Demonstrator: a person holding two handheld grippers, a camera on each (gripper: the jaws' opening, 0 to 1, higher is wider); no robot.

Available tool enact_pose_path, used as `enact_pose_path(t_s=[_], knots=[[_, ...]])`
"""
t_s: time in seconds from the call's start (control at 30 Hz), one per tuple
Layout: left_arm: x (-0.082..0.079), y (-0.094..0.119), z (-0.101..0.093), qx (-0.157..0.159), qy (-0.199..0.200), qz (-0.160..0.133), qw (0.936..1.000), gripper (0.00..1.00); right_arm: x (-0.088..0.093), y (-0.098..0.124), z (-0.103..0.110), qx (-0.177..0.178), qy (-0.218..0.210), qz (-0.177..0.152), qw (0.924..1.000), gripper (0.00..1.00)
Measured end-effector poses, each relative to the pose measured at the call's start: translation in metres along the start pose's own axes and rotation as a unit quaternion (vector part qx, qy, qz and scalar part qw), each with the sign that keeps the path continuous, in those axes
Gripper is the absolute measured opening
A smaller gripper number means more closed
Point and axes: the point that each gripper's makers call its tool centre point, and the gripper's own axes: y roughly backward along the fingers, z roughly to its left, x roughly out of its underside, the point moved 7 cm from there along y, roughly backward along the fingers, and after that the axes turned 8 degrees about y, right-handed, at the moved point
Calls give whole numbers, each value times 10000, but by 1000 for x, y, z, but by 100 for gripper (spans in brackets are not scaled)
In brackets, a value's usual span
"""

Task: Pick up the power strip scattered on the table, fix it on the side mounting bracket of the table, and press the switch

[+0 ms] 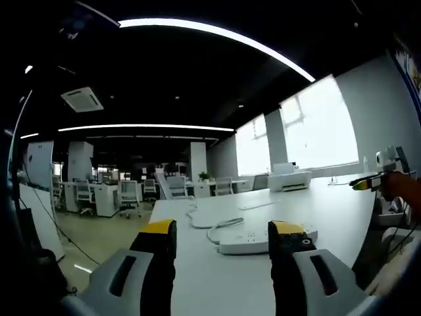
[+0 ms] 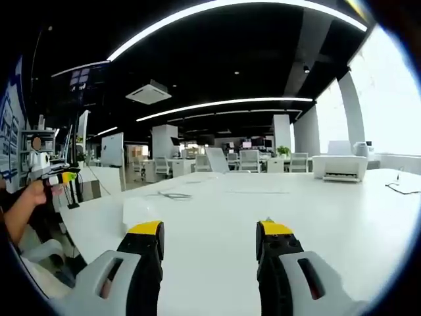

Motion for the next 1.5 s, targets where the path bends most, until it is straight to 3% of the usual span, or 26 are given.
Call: enact_pose_path(t_s=[1.5], knots=[[-2,0,0,21,3,-13,10000,60,-3,3,11,-39,-13,-31,10000,53]])
